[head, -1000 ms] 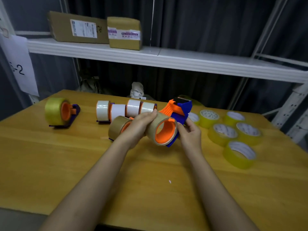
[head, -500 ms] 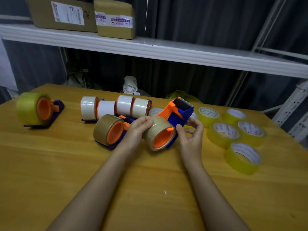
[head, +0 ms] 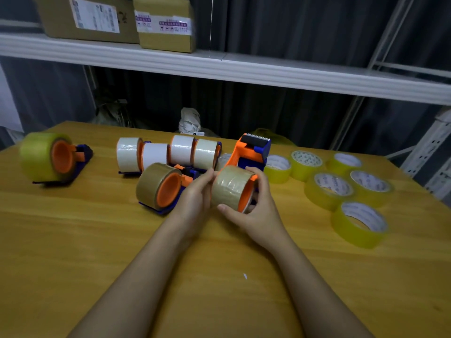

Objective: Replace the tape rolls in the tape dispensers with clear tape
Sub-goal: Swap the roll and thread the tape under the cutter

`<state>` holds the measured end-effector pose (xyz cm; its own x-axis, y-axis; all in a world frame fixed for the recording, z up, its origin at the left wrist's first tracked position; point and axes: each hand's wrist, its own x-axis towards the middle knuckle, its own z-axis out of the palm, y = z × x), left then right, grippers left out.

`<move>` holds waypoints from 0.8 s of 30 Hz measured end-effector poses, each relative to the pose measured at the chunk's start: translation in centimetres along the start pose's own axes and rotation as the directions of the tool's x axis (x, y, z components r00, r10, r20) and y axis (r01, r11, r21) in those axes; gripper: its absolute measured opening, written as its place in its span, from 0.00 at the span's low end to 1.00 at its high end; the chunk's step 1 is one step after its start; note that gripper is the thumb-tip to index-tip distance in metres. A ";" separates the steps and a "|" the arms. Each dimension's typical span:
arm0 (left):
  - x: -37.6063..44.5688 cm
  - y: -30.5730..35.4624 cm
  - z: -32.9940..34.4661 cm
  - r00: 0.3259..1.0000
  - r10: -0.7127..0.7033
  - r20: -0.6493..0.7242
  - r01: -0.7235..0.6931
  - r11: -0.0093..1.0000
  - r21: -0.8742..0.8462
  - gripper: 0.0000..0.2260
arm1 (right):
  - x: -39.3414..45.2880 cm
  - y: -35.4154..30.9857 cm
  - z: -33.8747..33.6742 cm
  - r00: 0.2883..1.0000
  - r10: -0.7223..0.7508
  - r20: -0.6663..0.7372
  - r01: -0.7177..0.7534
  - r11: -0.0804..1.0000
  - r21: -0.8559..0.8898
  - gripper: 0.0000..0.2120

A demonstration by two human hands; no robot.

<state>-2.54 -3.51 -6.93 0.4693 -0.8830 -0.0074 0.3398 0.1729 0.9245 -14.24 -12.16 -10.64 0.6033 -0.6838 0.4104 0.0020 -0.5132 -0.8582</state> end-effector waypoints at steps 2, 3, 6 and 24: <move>0.0 0.2 -0.1 0.999 -0.041 -0.012 0.041 0.999 0.001 0.16 | 0.0 -0.1 -0.1 0.999 -0.022 0.035 0.021 1.000 0.018 0.42; 0.0 0.2 -0.2 0.999 -0.033 -0.016 0.033 0.999 0.008 0.16 | 0.0 -0.1 -0.1 0.998 -0.032 0.046 0.031 0.999 0.029 0.42; 0.1 0.4 -0.2 0.998 0.028 -0.056 -0.023 0.996 0.090 0.16 | 0.1 -0.3 -0.2 0.998 -0.051 0.032 0.050 0.997 0.050 0.41; -0.3 1.1 0.1 0.968 0.243 -0.066 -0.228 0.957 0.181 0.15 | 1.0 -2.6 -0.2 0.887 0.334 0.319 -0.461 0.671 0.581 0.49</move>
<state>-2.37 -3.11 -5.93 0.5904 -0.7838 0.1925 0.0706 0.2878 0.9551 -13.75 -11.62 -7.97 0.7902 -0.6124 -0.0205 0.1863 0.2721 -0.9441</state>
